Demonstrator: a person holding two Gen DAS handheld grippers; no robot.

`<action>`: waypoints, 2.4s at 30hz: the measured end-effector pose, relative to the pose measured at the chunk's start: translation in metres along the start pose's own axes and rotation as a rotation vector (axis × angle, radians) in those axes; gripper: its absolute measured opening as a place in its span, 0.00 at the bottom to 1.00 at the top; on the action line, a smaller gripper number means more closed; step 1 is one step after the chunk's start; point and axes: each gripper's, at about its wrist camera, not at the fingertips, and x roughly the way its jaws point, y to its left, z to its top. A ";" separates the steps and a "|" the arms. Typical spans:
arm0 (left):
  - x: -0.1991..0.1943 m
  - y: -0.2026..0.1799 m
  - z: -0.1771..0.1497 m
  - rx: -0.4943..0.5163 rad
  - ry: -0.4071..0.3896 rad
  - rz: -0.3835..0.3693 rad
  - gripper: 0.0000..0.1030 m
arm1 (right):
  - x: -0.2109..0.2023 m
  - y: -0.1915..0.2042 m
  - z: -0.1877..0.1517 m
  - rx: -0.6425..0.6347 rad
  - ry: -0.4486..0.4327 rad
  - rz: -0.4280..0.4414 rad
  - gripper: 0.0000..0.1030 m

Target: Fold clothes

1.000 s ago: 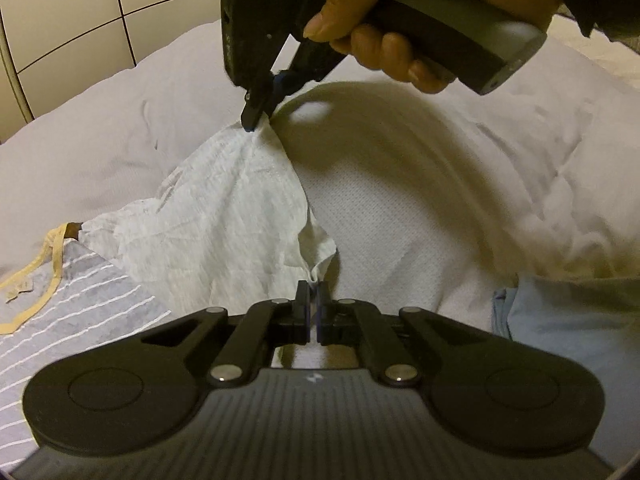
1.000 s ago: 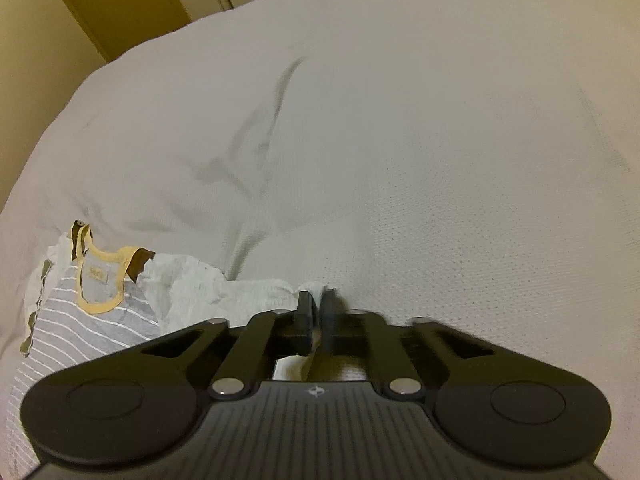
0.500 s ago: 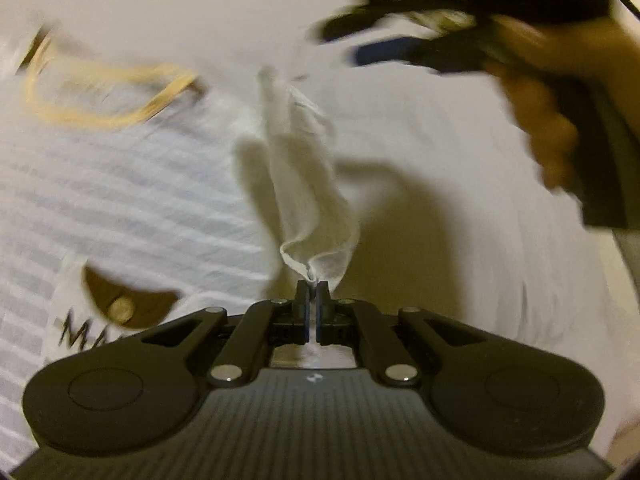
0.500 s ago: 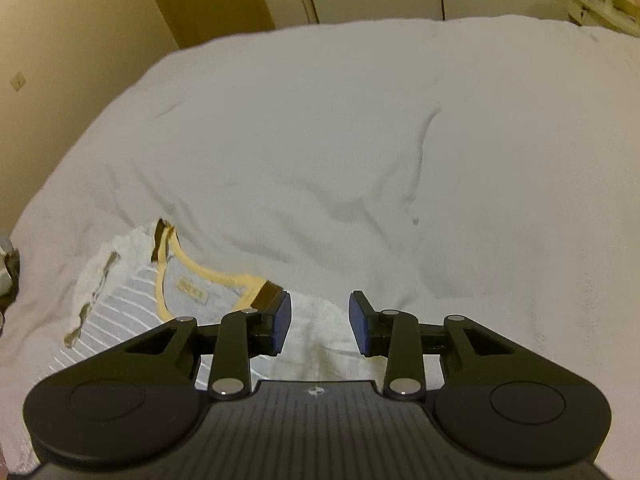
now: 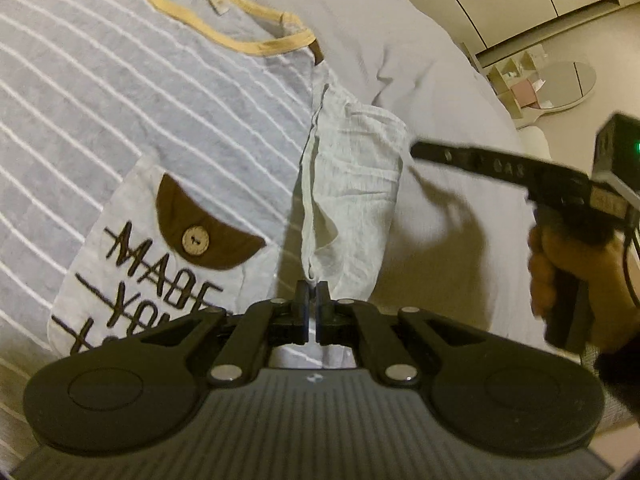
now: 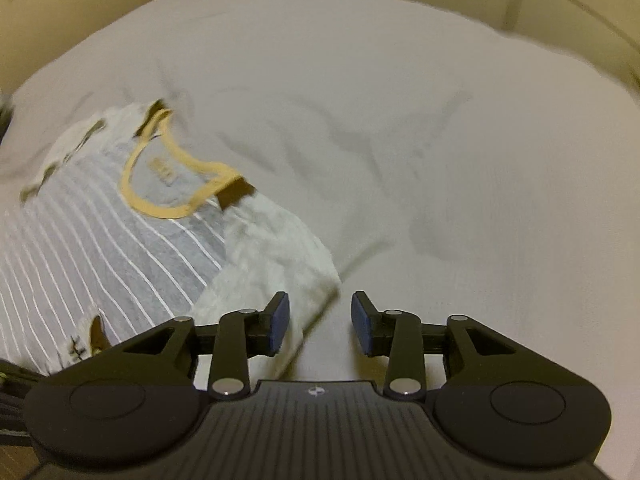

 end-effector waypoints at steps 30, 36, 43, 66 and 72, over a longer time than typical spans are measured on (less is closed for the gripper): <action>0.025 -0.028 0.019 0.216 -0.005 -0.003 0.00 | 0.016 -0.002 -0.001 0.044 0.020 0.066 0.27; 0.034 -0.025 0.016 0.289 0.058 0.048 0.00 | 0.028 -0.012 -0.029 0.098 0.090 0.048 0.21; -0.001 -0.021 -0.005 0.327 0.084 0.101 0.00 | -0.022 0.016 -0.058 0.181 0.044 0.034 0.24; -0.222 0.025 -0.036 0.374 -0.051 0.426 0.37 | -0.104 0.129 -0.099 0.300 0.019 0.128 0.29; -0.241 0.052 -0.020 0.366 -0.078 0.413 0.38 | -0.064 0.132 -0.011 0.207 -0.058 0.037 0.29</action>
